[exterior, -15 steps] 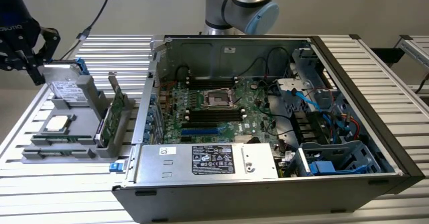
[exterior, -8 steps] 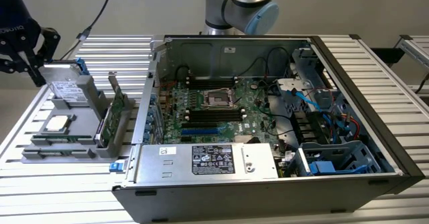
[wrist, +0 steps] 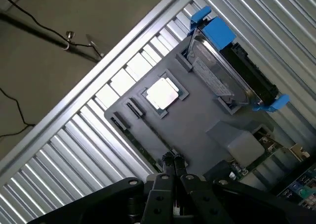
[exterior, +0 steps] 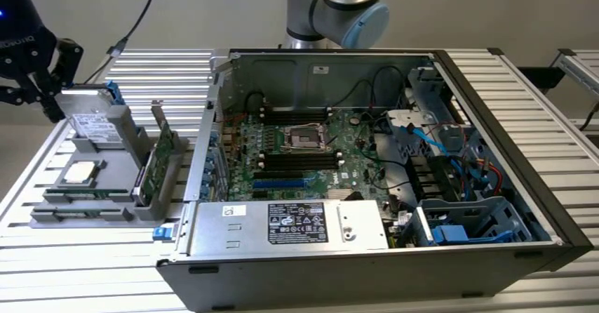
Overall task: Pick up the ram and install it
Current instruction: 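Pick up the ram and move it above insertion slot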
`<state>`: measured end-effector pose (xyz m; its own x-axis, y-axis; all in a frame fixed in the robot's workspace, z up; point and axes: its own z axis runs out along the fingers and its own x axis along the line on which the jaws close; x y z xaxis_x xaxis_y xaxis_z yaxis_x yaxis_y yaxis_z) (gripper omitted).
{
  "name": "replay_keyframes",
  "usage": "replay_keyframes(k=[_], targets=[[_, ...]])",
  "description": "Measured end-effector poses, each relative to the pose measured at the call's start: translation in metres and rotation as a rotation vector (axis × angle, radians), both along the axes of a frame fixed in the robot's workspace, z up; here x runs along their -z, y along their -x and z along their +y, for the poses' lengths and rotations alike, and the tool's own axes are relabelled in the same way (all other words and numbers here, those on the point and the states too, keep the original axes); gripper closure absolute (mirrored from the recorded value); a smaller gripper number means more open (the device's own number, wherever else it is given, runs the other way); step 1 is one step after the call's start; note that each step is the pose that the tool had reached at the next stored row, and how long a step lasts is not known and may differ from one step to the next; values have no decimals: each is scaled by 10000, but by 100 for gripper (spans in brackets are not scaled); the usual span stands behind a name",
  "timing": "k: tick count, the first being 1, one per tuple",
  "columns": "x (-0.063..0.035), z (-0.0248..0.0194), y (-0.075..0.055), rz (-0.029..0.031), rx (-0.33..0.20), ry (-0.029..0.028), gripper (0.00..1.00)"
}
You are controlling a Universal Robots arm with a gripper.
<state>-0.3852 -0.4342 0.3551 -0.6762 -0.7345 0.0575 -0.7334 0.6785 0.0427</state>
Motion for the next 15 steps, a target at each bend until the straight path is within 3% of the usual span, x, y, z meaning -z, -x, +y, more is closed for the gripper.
replay_keyframes(k=[15], targets=[[22, 0, 0, 1, -2735, 0, 90]])
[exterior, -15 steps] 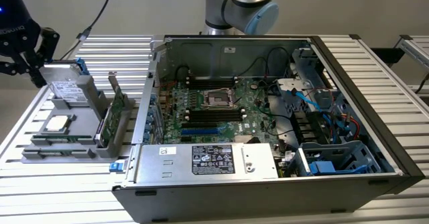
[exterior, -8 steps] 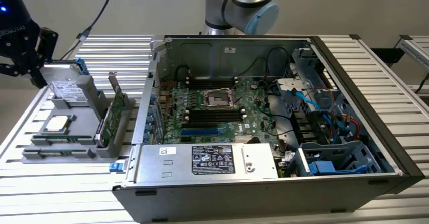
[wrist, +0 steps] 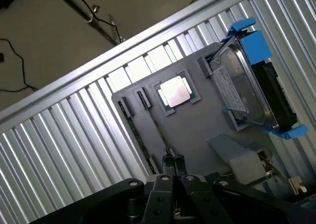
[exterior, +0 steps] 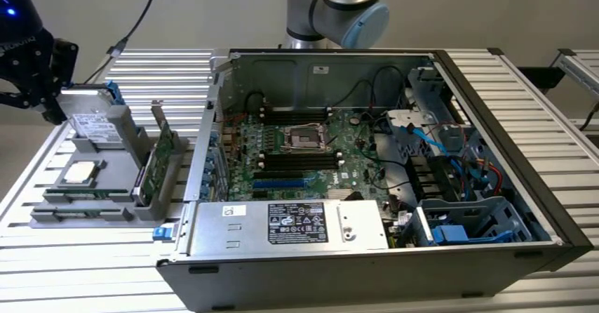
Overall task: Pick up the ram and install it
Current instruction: 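Pick up the ram and move it above insertion slot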
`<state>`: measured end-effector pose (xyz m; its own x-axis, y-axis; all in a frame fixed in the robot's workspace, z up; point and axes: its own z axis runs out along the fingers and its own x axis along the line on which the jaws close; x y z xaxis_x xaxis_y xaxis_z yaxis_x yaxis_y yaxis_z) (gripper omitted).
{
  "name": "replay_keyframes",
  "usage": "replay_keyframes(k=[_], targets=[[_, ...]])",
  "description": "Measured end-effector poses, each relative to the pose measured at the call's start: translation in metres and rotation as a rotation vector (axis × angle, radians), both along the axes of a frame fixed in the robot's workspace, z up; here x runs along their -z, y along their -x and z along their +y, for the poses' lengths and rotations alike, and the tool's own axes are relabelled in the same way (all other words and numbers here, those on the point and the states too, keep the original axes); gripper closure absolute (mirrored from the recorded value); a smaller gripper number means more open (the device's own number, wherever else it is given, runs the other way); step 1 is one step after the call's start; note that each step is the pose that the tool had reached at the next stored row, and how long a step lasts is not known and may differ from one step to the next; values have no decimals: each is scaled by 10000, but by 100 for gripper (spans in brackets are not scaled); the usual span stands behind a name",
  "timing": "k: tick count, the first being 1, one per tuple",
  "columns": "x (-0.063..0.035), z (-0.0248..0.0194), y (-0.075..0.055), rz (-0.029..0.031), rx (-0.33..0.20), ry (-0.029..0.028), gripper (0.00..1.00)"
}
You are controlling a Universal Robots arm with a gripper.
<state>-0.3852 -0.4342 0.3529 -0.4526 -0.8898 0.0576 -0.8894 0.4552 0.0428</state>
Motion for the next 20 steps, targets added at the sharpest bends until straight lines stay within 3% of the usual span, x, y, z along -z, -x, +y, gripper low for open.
replay_keyframes(k=[20], targets=[[22, 0, 0, 0, -3630, 0, 90]])
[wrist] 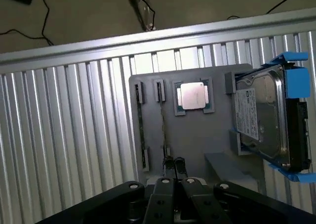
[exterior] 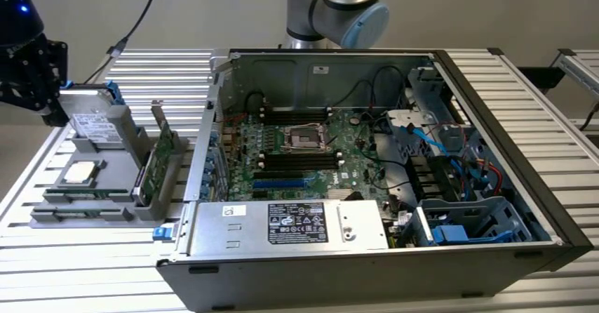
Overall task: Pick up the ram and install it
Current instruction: 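Pick up the ram and move it above insertion slot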
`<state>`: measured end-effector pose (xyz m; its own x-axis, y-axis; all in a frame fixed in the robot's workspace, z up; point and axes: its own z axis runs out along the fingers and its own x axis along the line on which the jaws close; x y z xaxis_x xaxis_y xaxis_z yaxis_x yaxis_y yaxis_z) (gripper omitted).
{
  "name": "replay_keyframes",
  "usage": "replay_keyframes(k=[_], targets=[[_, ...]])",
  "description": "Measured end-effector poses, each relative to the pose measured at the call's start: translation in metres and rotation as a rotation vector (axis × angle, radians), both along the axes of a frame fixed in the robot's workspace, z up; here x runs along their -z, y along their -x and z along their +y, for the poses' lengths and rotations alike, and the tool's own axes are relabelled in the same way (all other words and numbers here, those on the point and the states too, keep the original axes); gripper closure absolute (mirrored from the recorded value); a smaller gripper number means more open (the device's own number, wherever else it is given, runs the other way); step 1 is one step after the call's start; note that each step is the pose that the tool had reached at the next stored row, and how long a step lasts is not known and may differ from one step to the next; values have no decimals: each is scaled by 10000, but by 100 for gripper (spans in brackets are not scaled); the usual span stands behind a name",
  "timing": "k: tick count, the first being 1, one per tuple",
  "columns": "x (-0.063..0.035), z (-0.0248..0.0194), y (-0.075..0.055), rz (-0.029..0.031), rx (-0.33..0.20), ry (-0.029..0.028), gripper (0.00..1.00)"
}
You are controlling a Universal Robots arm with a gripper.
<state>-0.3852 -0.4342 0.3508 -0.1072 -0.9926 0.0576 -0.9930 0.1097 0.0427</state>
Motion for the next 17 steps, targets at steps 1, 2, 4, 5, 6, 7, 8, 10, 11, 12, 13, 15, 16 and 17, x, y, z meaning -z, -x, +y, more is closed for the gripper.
replay_keyframes(k=[1, 2, 4, 5, 6, 7, 8, 10, 11, 12, 13, 15, 16, 17], targets=[[0, 0, 0, 0, -185, 0, 90], [1, 0, 0, 0, -365, 2, 90], [1, 1, 2, -1, -733, 7, 90], [3, 2, 9, -2, -853, 18, 90], [2, 1, 10, -1, -890, 20, 90], [2, 1, 10, -2, -891, 21, 90], [2, 1, 10, -1, -892, 22, 90], [1, 1, 10, 0, -892, 22, 89], [1, 1, 10, 0, -892, 22, 82], [1, 1, 10, 0, -892, 22, 76], [0, 1, 11, 2, -893, 23, 76], [1, 1, 20, 1, -894, 23, 70], [2, 1, 28, 0, -895, 23, 64], [3, 1, 36, 0, -898, 22, 64]])
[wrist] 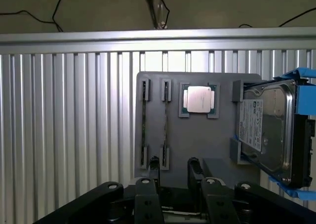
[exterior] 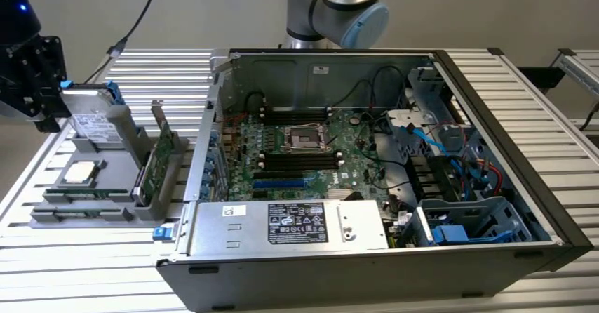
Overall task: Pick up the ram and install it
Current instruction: 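Pick up the ram and move it above insertion slot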
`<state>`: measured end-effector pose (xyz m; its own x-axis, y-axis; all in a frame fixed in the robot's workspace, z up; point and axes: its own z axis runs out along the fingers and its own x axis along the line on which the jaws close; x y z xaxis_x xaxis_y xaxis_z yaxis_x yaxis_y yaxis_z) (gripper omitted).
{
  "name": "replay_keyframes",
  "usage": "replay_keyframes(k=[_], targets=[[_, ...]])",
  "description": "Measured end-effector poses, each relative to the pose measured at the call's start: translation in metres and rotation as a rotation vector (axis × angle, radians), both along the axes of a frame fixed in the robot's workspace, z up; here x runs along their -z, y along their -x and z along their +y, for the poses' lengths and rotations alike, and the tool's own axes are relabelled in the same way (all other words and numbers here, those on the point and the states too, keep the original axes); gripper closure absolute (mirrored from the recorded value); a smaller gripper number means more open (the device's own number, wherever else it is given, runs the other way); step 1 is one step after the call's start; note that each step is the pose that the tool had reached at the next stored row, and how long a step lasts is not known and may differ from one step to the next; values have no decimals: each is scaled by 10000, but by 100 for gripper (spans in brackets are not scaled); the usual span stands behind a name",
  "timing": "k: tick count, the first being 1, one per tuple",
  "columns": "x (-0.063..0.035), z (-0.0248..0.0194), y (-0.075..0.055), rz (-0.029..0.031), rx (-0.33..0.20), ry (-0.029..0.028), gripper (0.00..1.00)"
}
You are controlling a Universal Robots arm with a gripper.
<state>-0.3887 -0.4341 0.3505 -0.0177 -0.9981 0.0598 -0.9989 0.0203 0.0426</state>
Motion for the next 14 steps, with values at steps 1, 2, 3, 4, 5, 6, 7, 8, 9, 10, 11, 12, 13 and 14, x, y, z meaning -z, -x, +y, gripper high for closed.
replay_keyframes(k=[1, 2, 3, 4, 5, 6, 7, 8, 9, 10, 11, 12, 13, 14], targets=[[1, 0, 3, 0, -2, 0, 64], [1, 0, 3, -1, -4, -1, 64], [1, 0, 4, 0, -4, 0, 64], [1, 0, 5, 0, -3, 0, 64], [2, 0, 5, -1, -3, -1, 64], [1, 0, 5, -1, -3, 0, 64], [1, 0, 5, 0, -2, 0, 64], [1, 0, 5, 0, -3, 0, 64], [1, 0, 5, 0, -3, -1, 64], [1, 0, 5, 0, -3, 0, 64], [1, 0, 5, 0, -3, 0, 64], [1, 0, 5, 1, -3, 0, 64], [2, 0, 5, 2, -3, 1, 64], [3, 0, 6, 2, -3, 1, 64]])
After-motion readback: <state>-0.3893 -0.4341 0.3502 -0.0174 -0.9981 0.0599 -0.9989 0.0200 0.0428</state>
